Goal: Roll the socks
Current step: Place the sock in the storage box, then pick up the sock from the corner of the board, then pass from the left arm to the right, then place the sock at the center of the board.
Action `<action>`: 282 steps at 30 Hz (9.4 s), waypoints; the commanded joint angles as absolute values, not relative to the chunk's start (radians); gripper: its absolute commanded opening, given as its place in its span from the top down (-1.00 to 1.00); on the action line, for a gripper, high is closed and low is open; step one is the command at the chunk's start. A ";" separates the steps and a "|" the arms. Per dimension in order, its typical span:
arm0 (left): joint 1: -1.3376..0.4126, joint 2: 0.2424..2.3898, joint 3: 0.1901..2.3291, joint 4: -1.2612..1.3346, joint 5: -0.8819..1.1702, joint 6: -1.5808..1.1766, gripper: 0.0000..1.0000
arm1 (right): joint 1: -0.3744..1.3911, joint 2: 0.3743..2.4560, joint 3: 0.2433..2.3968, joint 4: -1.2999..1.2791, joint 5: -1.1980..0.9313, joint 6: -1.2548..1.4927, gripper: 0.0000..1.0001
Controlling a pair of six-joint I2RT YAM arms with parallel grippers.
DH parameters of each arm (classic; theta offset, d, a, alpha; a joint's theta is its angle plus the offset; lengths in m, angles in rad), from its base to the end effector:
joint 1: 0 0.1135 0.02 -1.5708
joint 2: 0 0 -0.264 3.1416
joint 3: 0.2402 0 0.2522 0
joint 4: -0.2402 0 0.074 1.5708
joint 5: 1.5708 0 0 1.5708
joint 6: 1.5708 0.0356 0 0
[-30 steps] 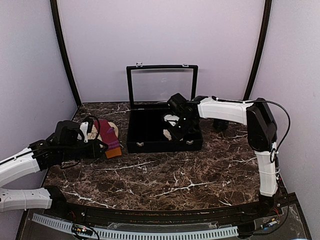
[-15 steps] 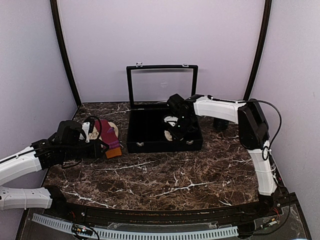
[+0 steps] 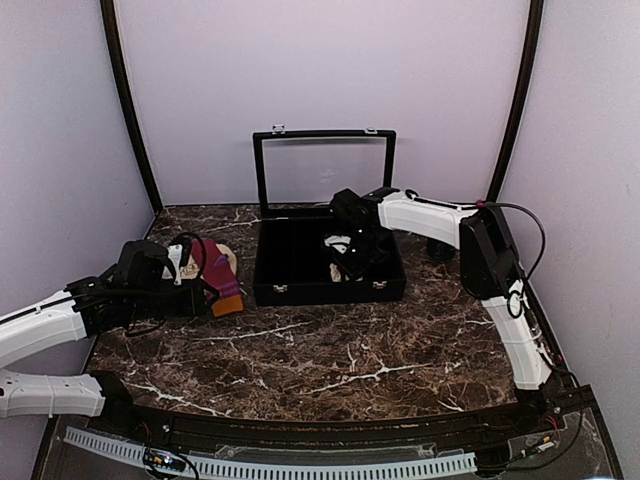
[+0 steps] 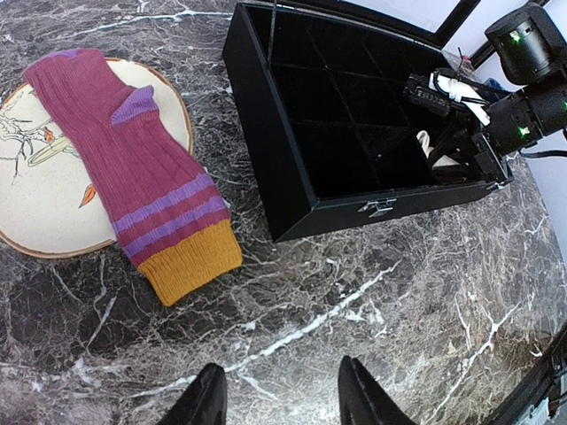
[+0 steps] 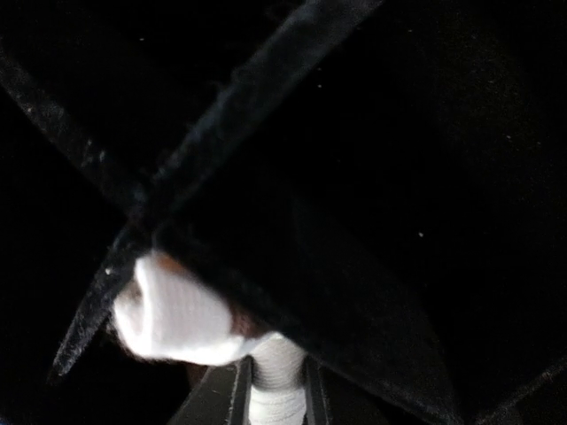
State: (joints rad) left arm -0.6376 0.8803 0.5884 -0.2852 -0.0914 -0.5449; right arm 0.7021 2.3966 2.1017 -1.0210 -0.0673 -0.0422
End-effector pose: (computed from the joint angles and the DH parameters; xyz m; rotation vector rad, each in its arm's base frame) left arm 0.1590 -0.1137 0.2443 0.0475 2.2036 -0.5823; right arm 0.3752 0.3205 0.1727 -1.0715 2.7105 0.2138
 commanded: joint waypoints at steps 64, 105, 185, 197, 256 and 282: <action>-0.385 1.261 0.505 0.110 0.107 -0.800 -0.04 | 1.020 1.815 1.548 -0.606 0.054 0.103 0.03; -0.365 1.375 0.582 0.054 0.141 -0.710 1.00 | 1.024 1.896 1.710 -0.650 0.064 0.022 0.00; -0.764 1.296 0.939 -0.122 0.759 -0.700 1.00 | 1.373 1.372 1.294 -0.682 0.171 -0.019 -0.19; -0.764 1.353 1.000 -0.170 0.835 -0.662 1.00 | 1.381 1.483 1.345 -0.641 0.319 -0.108 -0.27; -0.749 1.449 0.746 -0.084 0.399 -0.481 0.56 | 1.042 1.613 1.249 -0.794 0.344 0.297 1.00; -0.761 1.568 0.736 -0.201 0.249 -0.416 0.83 | 1.009 1.766 1.481 -0.887 0.367 0.147 1.00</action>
State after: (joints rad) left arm -0.7555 1.6081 0.7528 -0.1318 0.2634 -0.4213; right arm 1.0130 1.7435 1.4216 -0.8650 0.3450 0.1722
